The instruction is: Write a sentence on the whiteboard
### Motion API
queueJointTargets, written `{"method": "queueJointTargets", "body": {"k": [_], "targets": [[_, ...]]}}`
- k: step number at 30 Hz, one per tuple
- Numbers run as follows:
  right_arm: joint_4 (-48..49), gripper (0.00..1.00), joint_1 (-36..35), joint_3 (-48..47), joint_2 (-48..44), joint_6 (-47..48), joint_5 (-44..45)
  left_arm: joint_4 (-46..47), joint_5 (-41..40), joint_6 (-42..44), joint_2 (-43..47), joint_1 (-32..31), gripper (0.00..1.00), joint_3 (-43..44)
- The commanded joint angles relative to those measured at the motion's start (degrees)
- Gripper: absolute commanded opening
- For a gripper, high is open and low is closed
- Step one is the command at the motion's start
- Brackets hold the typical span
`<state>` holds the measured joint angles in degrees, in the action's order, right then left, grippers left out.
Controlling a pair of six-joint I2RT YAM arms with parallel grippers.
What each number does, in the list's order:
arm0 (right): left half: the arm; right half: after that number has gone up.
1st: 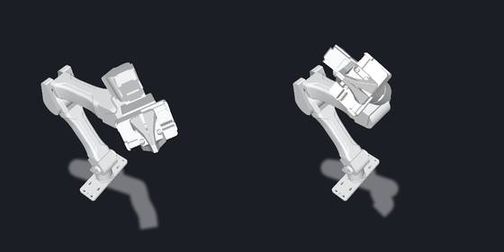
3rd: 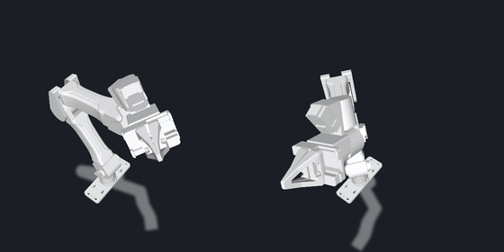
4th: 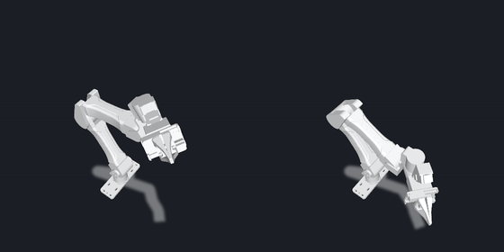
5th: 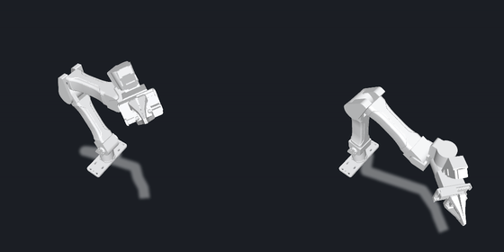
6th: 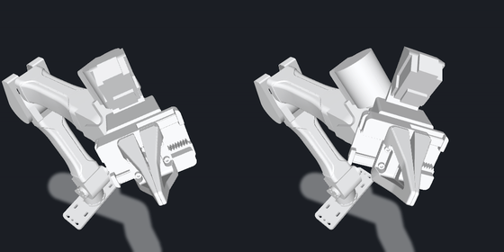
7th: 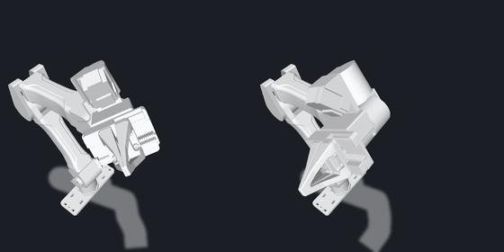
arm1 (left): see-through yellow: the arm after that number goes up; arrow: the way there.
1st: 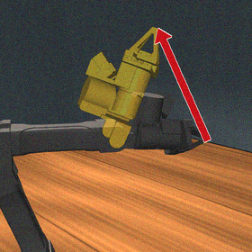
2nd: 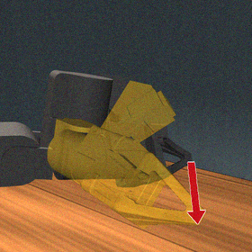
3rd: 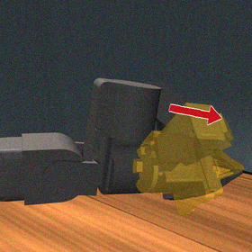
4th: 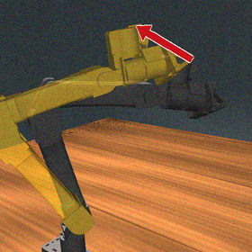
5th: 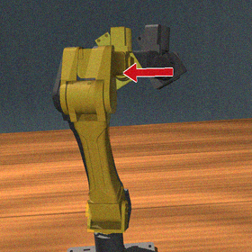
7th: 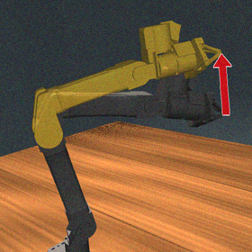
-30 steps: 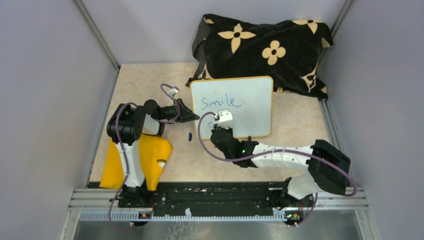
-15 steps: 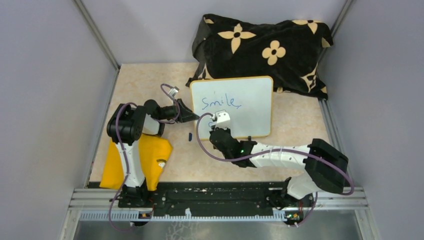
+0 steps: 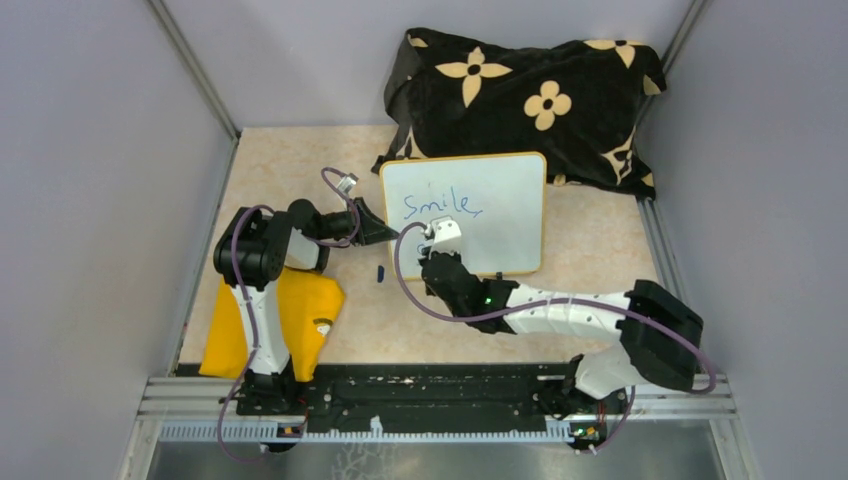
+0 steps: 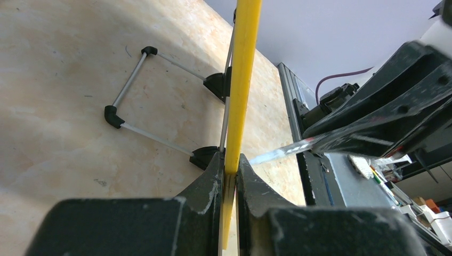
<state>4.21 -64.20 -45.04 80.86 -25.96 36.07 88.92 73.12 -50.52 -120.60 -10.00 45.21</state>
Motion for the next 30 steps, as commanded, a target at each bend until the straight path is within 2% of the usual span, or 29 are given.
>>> {"method": "queueJointTargets", "body": {"k": [1,6,30], "targets": [[2.05,0.0,0.55,-0.84,-7.59,1.54,2.01,13.64,0.18,-0.37,-3.32,-0.81,0.0,-0.38],[1.49,0.0,1.38,-1.69,-9.44,3.09,4.17,13.56,0.2,-0.37,-3.14,-0.81,0.0,-0.39],[2.65,0.0,5.65,-1.02,-5.9,1.73,0.71,13.3,0.22,-0.19,-3.35,-0.81,0.0,-0.38]]}}
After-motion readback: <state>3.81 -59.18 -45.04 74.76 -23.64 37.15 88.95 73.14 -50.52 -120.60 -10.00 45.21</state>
